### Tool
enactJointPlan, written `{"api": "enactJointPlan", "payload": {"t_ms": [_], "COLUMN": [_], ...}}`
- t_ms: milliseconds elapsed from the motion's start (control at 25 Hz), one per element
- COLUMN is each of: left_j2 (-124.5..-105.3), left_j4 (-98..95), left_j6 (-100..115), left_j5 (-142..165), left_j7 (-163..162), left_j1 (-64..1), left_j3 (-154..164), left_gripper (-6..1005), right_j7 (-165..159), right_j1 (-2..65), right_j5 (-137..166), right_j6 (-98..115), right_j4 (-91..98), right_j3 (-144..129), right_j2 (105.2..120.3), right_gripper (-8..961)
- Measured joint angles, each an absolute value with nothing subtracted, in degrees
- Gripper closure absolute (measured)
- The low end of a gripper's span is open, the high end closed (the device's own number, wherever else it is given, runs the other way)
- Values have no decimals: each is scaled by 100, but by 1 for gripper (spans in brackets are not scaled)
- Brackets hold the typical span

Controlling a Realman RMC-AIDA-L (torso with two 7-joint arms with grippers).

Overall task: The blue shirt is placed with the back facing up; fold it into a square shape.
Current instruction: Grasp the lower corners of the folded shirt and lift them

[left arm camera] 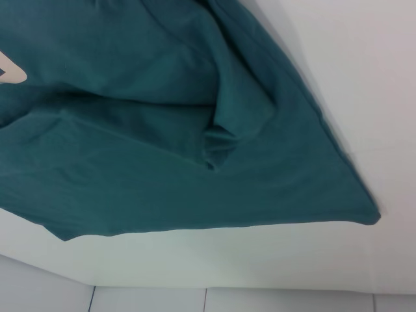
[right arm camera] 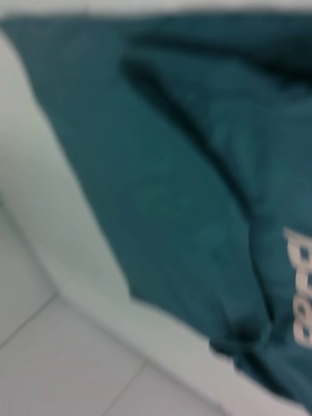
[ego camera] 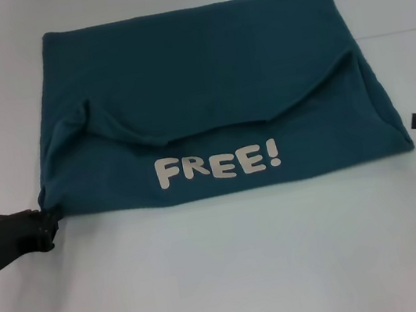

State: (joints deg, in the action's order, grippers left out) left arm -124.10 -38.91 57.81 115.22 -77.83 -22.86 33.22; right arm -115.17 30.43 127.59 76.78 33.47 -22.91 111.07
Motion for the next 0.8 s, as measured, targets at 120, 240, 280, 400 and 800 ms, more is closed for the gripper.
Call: {"api": "enactJointPlan", "payload": {"t_ms": [120,240,280,400,800], "left_j2": [-12410,-12410,-12410,-12410,-12405], "left_j4": [-3911,-3912,-3912,-3913,-3893], "left_j6": [5834,5851,5852,5854,5854], "left_j5": [11525,11540,11546,11554,11558], "left_j7": [-7785,-7786,-7787,-7787,-7787], "left_j1": [-2260,-2255,-2255,-2257,-2296], "left_j3": [3322,3322,3322,3322,3322], "left_gripper": [950,951,951,951,951], "right_j7": [-11820,-12003,-12040,-12035,-12005], "right_j1": [3131,3246,3287,3377,3696], "right_j5": [13145,13422,13488,13555,13551], "right_j6": [7470,7132,6976,6615,6294], "right_j4": [3467,3483,3483,3485,3477], "right_j3": [-2357,-2539,-2628,-2859,-3182], "right_j2": [11106,11158,11193,11310,11500], "right_gripper": [189,188,188,188,191]}}
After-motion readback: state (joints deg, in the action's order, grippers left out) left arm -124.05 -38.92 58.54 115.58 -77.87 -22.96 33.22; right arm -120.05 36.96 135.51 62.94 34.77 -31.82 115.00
